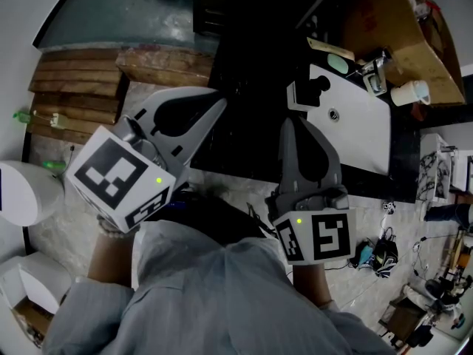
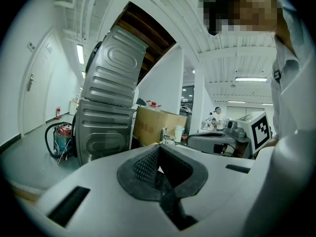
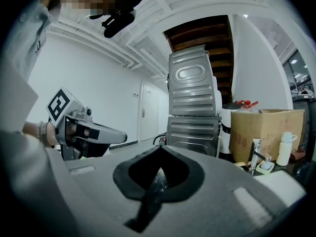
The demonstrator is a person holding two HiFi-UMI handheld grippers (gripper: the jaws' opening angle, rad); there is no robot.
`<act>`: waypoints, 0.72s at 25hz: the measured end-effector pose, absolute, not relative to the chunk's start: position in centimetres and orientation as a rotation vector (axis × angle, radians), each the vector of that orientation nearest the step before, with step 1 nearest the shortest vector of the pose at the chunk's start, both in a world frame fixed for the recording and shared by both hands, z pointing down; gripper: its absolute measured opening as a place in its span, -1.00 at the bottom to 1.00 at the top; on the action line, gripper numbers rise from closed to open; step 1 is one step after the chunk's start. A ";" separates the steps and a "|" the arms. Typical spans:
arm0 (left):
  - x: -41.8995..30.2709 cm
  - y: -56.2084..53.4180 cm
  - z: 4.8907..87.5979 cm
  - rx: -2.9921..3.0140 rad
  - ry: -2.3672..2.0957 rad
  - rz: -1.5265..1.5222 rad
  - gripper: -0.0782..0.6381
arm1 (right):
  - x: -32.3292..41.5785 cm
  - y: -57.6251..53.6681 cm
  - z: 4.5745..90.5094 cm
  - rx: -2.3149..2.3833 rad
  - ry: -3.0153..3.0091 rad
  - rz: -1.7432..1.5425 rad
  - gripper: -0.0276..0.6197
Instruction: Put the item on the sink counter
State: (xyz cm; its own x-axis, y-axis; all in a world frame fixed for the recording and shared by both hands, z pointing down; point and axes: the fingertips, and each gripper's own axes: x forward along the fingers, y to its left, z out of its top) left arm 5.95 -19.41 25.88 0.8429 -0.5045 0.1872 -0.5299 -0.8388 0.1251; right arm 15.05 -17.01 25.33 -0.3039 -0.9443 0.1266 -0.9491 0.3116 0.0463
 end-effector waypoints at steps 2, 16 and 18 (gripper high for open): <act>6.1 -19.4 25.9 2.848 -0.802 0.217 -0.76 | 15.1 -17.0 25.3 1.771 -2.434 0.056 -0.92; 6.4 -19.5 25.9 2.847 -0.797 0.216 -0.76 | 15.4 -17.0 25.4 1.772 -2.426 0.059 -0.92; 6.3 -19.4 26.0 2.847 -0.795 0.213 -0.76 | 15.4 -17.0 25.5 1.772 -2.425 0.057 -0.92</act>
State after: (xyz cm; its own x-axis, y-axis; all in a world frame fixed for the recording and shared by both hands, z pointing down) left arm 6.33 -19.45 26.01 0.8468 -0.4987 0.1848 -0.5243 -0.8412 0.1321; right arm 15.40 -17.01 25.52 -0.2977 -0.9453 0.1332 -0.9505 0.3065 0.0506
